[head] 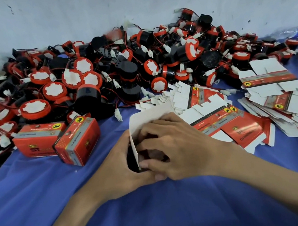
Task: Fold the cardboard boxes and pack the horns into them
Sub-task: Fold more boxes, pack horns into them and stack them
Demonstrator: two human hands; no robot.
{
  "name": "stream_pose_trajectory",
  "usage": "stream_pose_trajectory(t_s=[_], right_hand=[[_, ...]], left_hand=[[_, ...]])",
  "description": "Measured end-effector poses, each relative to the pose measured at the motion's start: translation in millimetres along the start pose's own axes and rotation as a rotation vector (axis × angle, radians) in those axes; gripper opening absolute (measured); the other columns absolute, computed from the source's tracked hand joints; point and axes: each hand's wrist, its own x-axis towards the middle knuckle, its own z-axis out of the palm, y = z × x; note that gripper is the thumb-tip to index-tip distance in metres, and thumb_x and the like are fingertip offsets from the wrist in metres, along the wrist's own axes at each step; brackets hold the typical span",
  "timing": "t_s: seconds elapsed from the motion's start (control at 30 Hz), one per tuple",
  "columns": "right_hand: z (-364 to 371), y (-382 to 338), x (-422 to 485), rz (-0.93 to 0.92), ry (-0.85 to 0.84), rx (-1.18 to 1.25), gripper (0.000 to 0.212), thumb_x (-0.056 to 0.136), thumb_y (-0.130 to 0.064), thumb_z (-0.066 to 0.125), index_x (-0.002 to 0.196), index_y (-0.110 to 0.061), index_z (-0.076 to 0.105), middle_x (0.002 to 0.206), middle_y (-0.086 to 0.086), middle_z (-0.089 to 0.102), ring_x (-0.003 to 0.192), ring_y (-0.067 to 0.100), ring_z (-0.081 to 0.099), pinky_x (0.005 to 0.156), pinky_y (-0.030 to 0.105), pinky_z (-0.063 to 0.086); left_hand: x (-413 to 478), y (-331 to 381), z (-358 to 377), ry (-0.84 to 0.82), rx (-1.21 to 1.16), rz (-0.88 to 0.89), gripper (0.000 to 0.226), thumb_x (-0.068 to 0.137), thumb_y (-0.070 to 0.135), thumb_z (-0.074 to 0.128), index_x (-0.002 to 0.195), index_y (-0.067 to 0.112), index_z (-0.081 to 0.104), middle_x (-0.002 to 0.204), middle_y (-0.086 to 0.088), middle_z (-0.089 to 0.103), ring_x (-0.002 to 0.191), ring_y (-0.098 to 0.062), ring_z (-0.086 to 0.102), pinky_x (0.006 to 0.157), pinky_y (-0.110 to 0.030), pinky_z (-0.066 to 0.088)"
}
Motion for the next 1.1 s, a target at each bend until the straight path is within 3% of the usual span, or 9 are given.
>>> stream_pose_trajectory(t_s=[0.23,0.37,0.53,0.6,0.7,0.8,0.97,1.1], right_hand=[[-2.1,-3.5,-4.4,-0.019,-0.023,-0.084,0.030,0.099,-0.039,0.042,0.114,-0.030,0.067,0.122,-0.005,0.053,0.118,0.014,0.039,0.098,0.032,0.025],[-4.6,-5.8,-4.4,-0.026,-0.055,-0.115,0.036,0.101,-0.042,0.032,0.118,-0.032,0.063,0.124,-0.012,0.058,0.120,0.010,0.045,0.107,0.031,0.021],[-1.8,-8.2,-4.4,-0.026,-0.037,-0.138,0.041,0.100,-0.046,0.026,0.113,-0.033,0.063,0.120,-0.015,0.061,0.120,0.008,0.046,0.106,0.031,0.023],[-2.5,-7.2,-4.6,-0.039,-0.044,-0.135,0.039,0.099,-0.047,0.030,0.112,-0.033,0.064,0.121,-0.013,0.061,0.119,0.010,0.047,0.105,0.032,0.023],[-3.6,-4.0,-6.4,-0.058,-0.046,-0.110,0.038,0.095,-0.053,0.042,0.112,-0.030,0.067,0.125,-0.008,0.061,0.121,0.013,0.047,0.106,0.033,0.021],[-3.6,-4.5,-6.7,-0.052,-0.057,-0.103,0.034,0.095,-0.049,0.044,0.111,-0.031,0.068,0.124,-0.007,0.061,0.119,0.013,0.049,0.105,0.033,0.022],[-4.2,-4.9,-6.1,-0.045,-0.034,-0.070,0.035,0.096,-0.046,0.039,0.106,-0.032,0.070,0.119,-0.008,0.062,0.116,0.011,0.048,0.104,0.033,0.023],[-4.5,-4.3,-6.2,-0.048,-0.035,-0.058,0.035,0.094,-0.043,0.040,0.103,-0.030,0.071,0.117,-0.006,0.063,0.113,0.013,0.049,0.102,0.033,0.023]], left_hand=[[-4.5,-7.4,-6.1,-0.008,-0.191,-0.047,0.066,0.074,0.030,0.067,0.135,0.021,0.043,0.129,0.011,0.058,0.122,-0.007,0.053,0.091,-0.016,0.045],[-1.8,-7.7,-3.8,0.083,-0.290,-0.055,0.040,0.089,0.024,0.050,0.128,0.027,0.048,0.125,0.019,0.062,0.114,0.001,0.058,0.082,-0.011,0.047],[-1.4,-4.1,1.2,0.084,-0.321,-0.019,0.043,0.094,0.036,0.041,0.133,0.018,0.048,0.132,0.008,0.059,0.120,-0.006,0.055,0.086,-0.014,0.046],[-0.2,-5.1,1.6,0.080,-0.335,-0.031,0.038,0.095,0.031,0.038,0.128,0.018,0.051,0.121,0.010,0.065,0.108,-0.001,0.060,0.081,-0.013,0.047],[0.2,-6.0,0.8,0.086,-0.318,-0.017,0.041,0.094,0.036,0.038,0.130,0.022,0.051,0.127,0.012,0.063,0.118,-0.002,0.056,0.090,-0.012,0.044],[-1.1,-5.9,0.7,0.070,-0.323,-0.013,0.045,0.093,0.041,0.039,0.132,0.020,0.052,0.125,0.007,0.064,0.113,-0.004,0.058,0.085,-0.015,0.047],[-0.6,-8.2,0.5,0.072,-0.285,-0.027,0.039,0.097,0.033,0.035,0.128,0.019,0.053,0.111,0.015,0.067,0.101,0.002,0.059,0.083,-0.012,0.045],[-1.5,-7.7,1.0,0.091,-0.272,-0.023,0.038,0.095,0.028,0.033,0.127,0.020,0.052,0.116,0.017,0.067,0.108,0.002,0.059,0.086,-0.012,0.044]])
